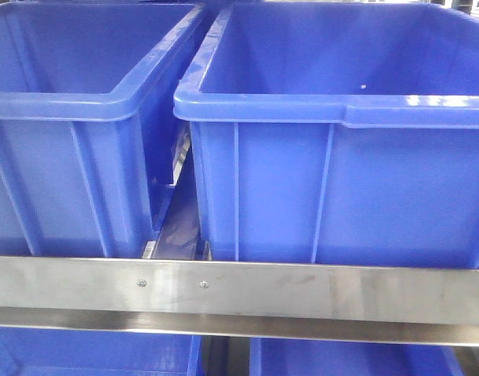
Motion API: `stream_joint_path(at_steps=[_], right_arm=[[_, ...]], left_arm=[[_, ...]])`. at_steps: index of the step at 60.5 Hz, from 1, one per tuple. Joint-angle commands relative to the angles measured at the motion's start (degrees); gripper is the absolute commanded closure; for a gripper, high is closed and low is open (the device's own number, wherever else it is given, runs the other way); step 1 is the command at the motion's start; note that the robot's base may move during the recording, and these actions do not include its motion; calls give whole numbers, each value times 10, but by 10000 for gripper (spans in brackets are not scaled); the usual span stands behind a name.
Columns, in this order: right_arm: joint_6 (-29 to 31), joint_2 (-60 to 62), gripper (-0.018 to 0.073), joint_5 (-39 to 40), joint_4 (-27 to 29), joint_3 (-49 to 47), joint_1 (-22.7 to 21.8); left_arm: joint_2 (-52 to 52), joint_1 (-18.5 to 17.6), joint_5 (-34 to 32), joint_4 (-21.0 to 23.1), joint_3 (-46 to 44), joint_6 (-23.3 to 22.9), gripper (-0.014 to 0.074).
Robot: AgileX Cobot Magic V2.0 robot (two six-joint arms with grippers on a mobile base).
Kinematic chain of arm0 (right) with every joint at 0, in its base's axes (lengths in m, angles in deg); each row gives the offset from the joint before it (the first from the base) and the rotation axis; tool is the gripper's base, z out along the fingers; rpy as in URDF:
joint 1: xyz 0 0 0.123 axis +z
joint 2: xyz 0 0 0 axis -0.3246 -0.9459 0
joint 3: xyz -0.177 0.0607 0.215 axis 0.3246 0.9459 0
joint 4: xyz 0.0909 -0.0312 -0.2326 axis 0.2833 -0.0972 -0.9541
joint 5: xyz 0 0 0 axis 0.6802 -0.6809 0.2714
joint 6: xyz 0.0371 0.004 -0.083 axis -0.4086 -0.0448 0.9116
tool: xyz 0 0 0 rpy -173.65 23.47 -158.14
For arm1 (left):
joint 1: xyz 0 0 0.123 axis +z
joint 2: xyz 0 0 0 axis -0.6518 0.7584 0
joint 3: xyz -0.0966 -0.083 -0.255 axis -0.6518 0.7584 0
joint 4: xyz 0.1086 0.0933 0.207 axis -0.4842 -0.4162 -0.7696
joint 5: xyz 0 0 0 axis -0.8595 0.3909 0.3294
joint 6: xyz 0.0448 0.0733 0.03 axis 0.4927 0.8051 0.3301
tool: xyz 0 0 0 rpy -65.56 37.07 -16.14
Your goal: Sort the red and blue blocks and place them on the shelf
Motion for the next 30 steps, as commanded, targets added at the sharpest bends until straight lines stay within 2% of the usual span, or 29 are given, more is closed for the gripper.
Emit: stream_joint_path(at_steps=[1,30], right_arm=[[2,11,487,48,-7,-12,-3],[2,11,487,48,-7,-12,-3]], left_arm=[[-1,-3,-44,-2,-17,-1,456],[-5,-4,-44,-2,-17,-1,456]])
